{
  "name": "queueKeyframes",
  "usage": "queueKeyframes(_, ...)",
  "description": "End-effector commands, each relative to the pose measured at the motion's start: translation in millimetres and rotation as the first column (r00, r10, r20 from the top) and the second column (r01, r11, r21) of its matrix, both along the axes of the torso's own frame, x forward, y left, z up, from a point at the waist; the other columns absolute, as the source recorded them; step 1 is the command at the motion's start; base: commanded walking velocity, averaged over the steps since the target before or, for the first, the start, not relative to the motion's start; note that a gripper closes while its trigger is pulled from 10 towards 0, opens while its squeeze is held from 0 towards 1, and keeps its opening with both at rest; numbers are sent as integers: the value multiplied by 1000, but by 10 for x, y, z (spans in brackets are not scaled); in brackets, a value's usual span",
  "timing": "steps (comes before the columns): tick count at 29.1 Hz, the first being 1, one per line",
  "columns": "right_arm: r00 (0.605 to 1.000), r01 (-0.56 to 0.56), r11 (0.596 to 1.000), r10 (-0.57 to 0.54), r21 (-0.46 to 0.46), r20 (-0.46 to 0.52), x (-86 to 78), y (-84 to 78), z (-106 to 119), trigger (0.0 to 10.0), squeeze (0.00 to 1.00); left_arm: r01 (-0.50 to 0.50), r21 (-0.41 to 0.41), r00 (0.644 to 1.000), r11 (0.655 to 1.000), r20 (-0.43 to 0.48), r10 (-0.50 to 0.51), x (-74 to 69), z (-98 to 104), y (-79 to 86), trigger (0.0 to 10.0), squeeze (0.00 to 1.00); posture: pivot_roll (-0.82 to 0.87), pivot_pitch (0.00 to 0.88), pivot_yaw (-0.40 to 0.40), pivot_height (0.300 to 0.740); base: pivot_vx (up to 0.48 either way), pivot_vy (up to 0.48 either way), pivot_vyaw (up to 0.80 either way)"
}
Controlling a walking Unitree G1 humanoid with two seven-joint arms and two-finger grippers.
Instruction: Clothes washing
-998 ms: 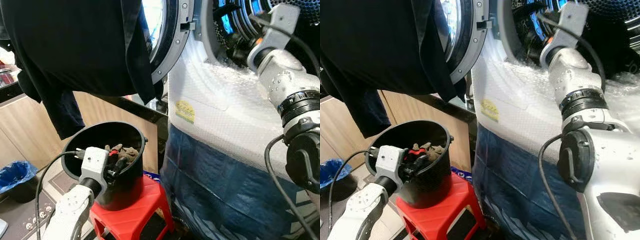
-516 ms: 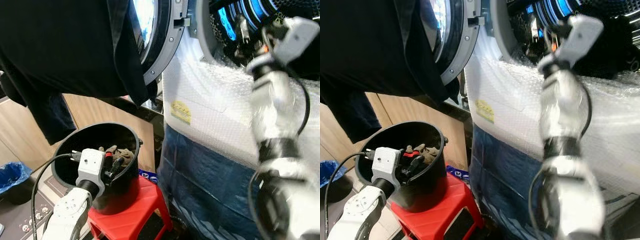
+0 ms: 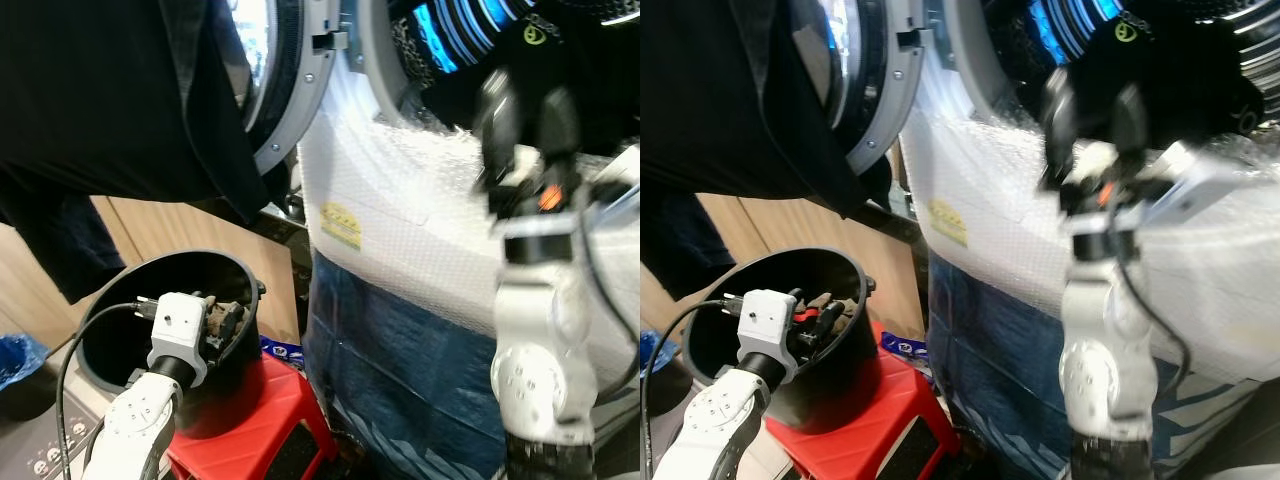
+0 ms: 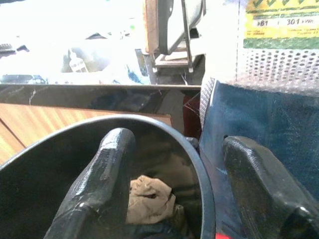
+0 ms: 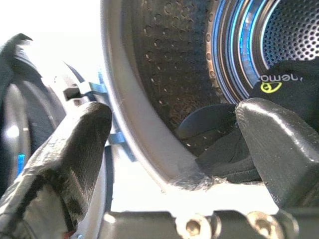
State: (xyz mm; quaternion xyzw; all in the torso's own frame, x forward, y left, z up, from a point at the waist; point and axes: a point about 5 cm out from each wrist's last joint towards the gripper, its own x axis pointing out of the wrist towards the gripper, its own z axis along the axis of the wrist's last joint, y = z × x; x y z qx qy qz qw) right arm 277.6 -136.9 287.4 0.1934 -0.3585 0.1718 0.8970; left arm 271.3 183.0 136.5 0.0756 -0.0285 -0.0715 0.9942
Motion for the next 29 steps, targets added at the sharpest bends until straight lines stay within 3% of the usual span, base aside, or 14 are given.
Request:
queueKeyframes(1,999,-36,999,37,-7,14,-80,77,30,10000,0,-18,24,1000,1000,20,17,0,35,45,10000,0,174,26,42,740,0,0,0)
queueKeyframes(5,999,37,996,-40,-80,-29,-136,77,-122,10000,0,-40,34,999,999,36,39,33,74,72,10000,0,180,23,53,740,0,0,0)
queueKeyframes(7,999,51,999,-51,14,5,-173,-11,10,10000,0,-44,31,998,999,34,43,49,67,75,10000,0,168,13,62,740,0,0,0)
queueKeyframes(11,983,144,981,-157,-126,-94,-197,-219,-274,10000,0,-39,38,998,998,46,38,67,85,60,10000,0,172,10,58,740,0,0,0)
queueKeyframes(12,983,-16,974,-26,-227,-182,-324,-211,-598,10000,0,-31,46,999,998,46,29,71,82,57,10000,0,168,8,58,740,0,0,0)
queueKeyframes(15,957,-156,950,77,-272,-279,-487,-220,-869,10000,0,-26,51,999,998,44,24,73,77,60,10000,0,165,15,57,740,0,0,0)
queueKeyframes(19,858,-217,917,15,-336,-514,-588,-362,-1457,10000,0,-21,51,999,999,37,19,67,52,53,10000,0,143,20,58,740,0,0,0)
queueKeyframes(21,858,-217,917,15,-336,-514,-588,-362,-1457,10000,0,-21,51,999,999,37,19,67,52,53,10000,0,143,20,58,740,0,0,0)
queueKeyframes(23,818,-226,896,-38,-382,-574,-591,-393,-1654,10000,0,-19,50,999,999,37,17,67,49,45,10000,0,147,19,54,740,0,0,0)
queueKeyframes(24,711,-246,878,-124,-411,-692,-587,-442,-2083,10000,0,-15,47,999,999,36,13,71,44,33,10000,0,167,13,47,740,0,0,0)
queueKeyframes(26,711,-246,878,-124,-411,-692,-587,-442,-2083,10000,0,-15,47,999,999,36,13,71,44,33,10000,0,167,13,47,740,0,0,0)
queueKeyframes(27,628,-272,862,-177,-427,-758,-627,-468,-2370,10000,0,-12,45,999,999,35,10,74,41,24,10000,0,167,13,47,740,0,0,0)
queueKeyframes(28,628,-272,862,-177,-427,-758,-627,-468,-2370,10000,0,-12,45,999,999,35,10,74,41,24,10000,0,167,13,47,740,0,0,0)
queueKeyframes(29,465,-293,878,-215,-378,-859,-705,-523,-2801,10000,0,-10,42,999,999,33,8,66,31,12,10000,0,184,8,31,740,0,0,0)
